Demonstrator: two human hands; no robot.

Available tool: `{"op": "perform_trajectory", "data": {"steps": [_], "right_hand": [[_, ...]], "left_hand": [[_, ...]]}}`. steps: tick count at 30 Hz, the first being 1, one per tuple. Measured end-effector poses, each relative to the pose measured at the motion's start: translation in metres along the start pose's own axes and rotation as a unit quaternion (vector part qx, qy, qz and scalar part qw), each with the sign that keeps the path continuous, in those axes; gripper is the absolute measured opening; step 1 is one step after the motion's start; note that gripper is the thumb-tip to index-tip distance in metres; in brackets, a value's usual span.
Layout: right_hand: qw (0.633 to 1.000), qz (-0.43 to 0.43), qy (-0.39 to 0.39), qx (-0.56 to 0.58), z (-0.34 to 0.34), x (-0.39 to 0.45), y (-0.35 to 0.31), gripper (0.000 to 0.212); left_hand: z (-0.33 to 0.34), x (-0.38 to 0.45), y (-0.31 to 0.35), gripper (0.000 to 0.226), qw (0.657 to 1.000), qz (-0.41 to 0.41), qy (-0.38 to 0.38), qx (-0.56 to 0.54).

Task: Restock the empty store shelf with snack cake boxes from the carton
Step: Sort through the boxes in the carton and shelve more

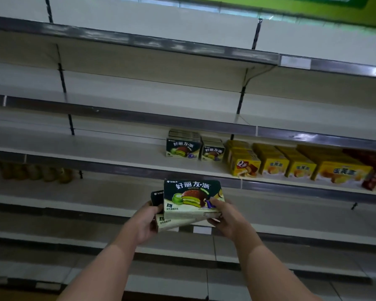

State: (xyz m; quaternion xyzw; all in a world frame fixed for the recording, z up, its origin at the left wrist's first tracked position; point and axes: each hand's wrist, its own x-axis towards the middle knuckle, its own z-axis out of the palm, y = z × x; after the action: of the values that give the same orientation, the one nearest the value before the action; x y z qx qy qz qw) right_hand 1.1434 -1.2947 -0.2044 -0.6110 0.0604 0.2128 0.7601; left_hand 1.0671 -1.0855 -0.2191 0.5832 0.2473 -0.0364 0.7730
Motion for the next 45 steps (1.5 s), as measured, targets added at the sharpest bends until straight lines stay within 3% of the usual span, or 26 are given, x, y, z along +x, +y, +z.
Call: {"op": "perform_trajectory", "data": {"steps": [4, 7, 10, 15, 19, 24, 31, 38, 40, 45], "right_hand": [[0.999, 0.014, -0.018, -0.039, 0.025, 0.039, -0.004, 0.025], [0.998, 0.01, -0.03, -0.05, 0.041, 0.07, -0.011, 0.016], [0.998, -0.017, -0.038, -0.05, 0.049, 0.102, -0.029, 0.024], [0.988, -0.073, -0.042, -0.128, 0.059, 0.148, -0.07, 0.035], [0.98, -0.106, -0.042, -0.161, 0.062, 0.174, -0.093, 0.039], [0.97, -0.135, 0.003, -0.201, 0.066, 0.21, -0.091, 0.062], [0.947, -0.161, 0.073, -0.269, 0.071, 0.264, -0.081, 0.072], [0.909, -0.182, 0.125, -0.353, 0.065, 0.298, -0.066, 0.068], [0.903, -0.171, 0.128, -0.373, 0.062, 0.302, -0.064, 0.063], [0.934, -0.133, 0.088, -0.319, 0.064, 0.322, -0.072, 0.055]], "left_hand": [[-0.007, 0.041, 0.017, 0.039, 0.998, 0.034, 0.042, -0.026], [-0.006, 0.067, 0.042, 0.079, 0.998, 0.044, 0.034, -0.005], [-0.002, 0.088, 0.067, 0.1, 0.997, 0.059, 0.017, 0.038], [-0.008, 0.136, 0.103, 0.075, 0.991, 0.095, 0.042, 0.086], [0.002, 0.164, 0.124, 0.055, 0.994, 0.099, 0.018, 0.053], [0.007, 0.194, 0.134, 0.061, 0.993, 0.093, 0.001, 0.079], [0.017, 0.23, 0.138, 0.068, 0.978, 0.148, 0.037, 0.142], [0.022, 0.257, 0.136, 0.054, 0.962, 0.183, 0.052, 0.195], [0.018, 0.266, 0.132, 0.06, 0.952, 0.197, 0.047, 0.229], [0.007, 0.29, 0.14, 0.088, 0.898, 0.181, 0.071, 0.395]]}}
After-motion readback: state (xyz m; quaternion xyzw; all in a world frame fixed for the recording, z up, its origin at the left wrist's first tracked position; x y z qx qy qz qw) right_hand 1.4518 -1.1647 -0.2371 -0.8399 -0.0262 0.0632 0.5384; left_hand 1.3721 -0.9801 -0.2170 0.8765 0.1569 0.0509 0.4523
